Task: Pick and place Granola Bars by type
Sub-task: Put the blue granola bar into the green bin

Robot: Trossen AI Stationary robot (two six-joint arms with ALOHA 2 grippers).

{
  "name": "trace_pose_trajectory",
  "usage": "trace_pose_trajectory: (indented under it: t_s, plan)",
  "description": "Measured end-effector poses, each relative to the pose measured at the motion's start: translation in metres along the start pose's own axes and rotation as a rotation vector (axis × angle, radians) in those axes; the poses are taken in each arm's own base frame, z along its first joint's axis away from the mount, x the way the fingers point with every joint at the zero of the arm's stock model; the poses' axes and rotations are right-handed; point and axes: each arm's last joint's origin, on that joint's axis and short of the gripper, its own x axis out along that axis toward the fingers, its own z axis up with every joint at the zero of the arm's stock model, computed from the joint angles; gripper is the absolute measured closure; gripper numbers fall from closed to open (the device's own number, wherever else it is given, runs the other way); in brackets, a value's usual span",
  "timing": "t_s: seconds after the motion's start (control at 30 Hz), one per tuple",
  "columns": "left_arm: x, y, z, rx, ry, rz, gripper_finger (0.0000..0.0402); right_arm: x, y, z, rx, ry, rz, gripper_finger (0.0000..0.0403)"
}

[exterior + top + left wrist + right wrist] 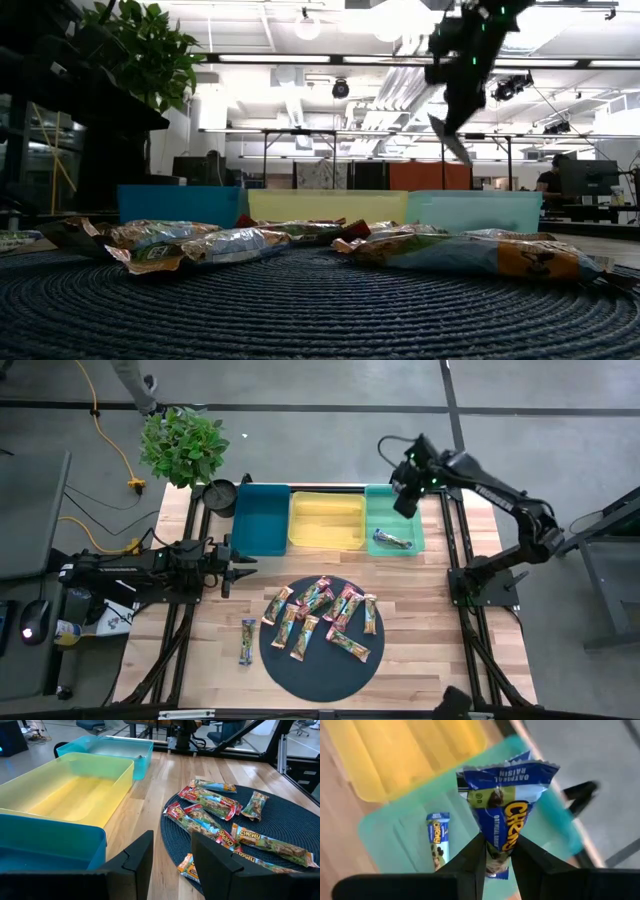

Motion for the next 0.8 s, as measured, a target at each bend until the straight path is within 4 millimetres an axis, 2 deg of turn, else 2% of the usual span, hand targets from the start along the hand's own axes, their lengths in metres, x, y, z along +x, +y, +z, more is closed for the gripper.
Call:
trace_pose_trajectory:
  t_s: [0.17, 0.33, 0.57, 0.8]
  plan:
    - [0.0, 0.0, 0.0, 0.0, 0.0, 0.0, 0.027, 0.038, 0.004, -0.024, 0.025, 0.042, 0.015, 0.033]
    - [0.0, 0.0, 0.0, 0.0, 0.0, 0.0, 0.027, 0.06, 0.009, -0.045, 0.023, 0.088, 0.029, 0.033]
    - [0.0, 0.0, 0.0, 0.0, 0.0, 0.0, 0.027, 0.077, 0.014, -0.067, -0.021, 0.147, 0.05, 0.033]
    - [0.0, 0.0, 0.0, 0.0, 0.0, 0.0, 0.027, 0.083, 0.017, -0.074, -0.019, 0.139, 0.094, 0.033]
